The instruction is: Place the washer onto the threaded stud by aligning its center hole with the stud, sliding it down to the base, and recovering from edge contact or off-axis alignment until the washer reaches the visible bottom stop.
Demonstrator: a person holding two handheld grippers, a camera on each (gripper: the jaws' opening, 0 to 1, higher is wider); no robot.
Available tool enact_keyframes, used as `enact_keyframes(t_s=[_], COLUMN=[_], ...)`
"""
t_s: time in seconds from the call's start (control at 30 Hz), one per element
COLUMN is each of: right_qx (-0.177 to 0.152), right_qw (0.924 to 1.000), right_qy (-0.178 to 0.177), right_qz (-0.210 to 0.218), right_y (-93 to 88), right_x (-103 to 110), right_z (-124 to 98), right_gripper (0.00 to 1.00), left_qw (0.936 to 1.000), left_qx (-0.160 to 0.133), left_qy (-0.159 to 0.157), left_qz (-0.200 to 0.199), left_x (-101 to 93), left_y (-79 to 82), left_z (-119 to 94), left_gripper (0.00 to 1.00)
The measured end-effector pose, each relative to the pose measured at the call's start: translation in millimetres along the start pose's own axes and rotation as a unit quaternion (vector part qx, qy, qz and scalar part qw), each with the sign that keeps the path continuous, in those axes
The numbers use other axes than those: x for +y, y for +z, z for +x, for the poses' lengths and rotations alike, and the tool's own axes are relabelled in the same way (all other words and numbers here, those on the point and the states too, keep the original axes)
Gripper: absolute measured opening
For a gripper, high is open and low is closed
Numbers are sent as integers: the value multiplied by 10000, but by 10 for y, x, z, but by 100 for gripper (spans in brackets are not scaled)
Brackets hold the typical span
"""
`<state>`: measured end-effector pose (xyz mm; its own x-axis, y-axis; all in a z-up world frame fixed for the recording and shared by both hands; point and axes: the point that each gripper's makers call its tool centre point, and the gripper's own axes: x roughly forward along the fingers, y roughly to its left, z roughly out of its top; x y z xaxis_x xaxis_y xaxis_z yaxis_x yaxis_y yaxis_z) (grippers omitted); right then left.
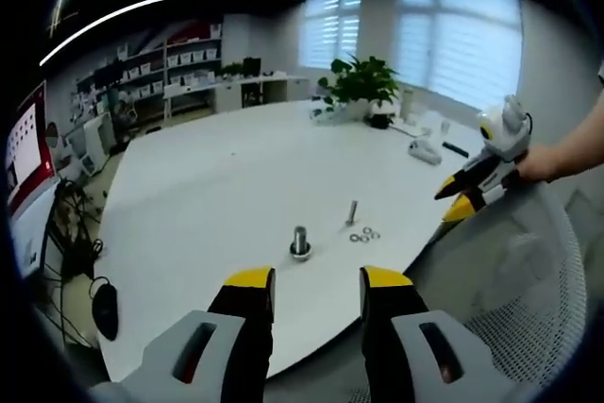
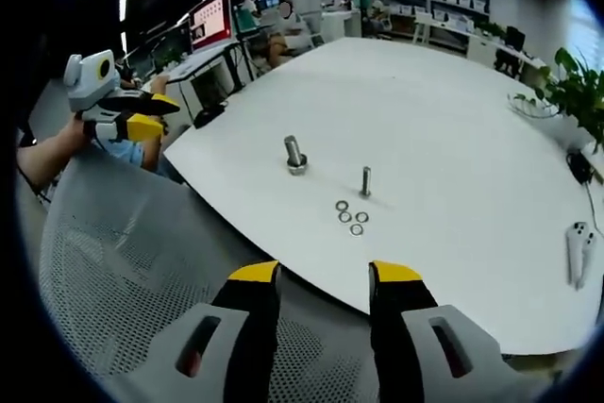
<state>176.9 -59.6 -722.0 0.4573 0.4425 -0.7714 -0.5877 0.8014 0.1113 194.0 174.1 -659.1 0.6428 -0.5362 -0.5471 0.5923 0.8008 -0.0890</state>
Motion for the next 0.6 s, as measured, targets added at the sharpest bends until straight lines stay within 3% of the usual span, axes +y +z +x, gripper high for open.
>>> enact_keyframes(t_s=[0.6], right_qx=[225], right_qw=[9994], right_qy=[168], right_qz=[-221], right_y=[-57], right_x=[46], right_z=[26], right_gripper=[38], left_qw=[9999], left_qx=[-46], left_qy=[78], left_qz=[44], left_x=[13], left_y=[32], left_z=[-2], left_gripper=[34])
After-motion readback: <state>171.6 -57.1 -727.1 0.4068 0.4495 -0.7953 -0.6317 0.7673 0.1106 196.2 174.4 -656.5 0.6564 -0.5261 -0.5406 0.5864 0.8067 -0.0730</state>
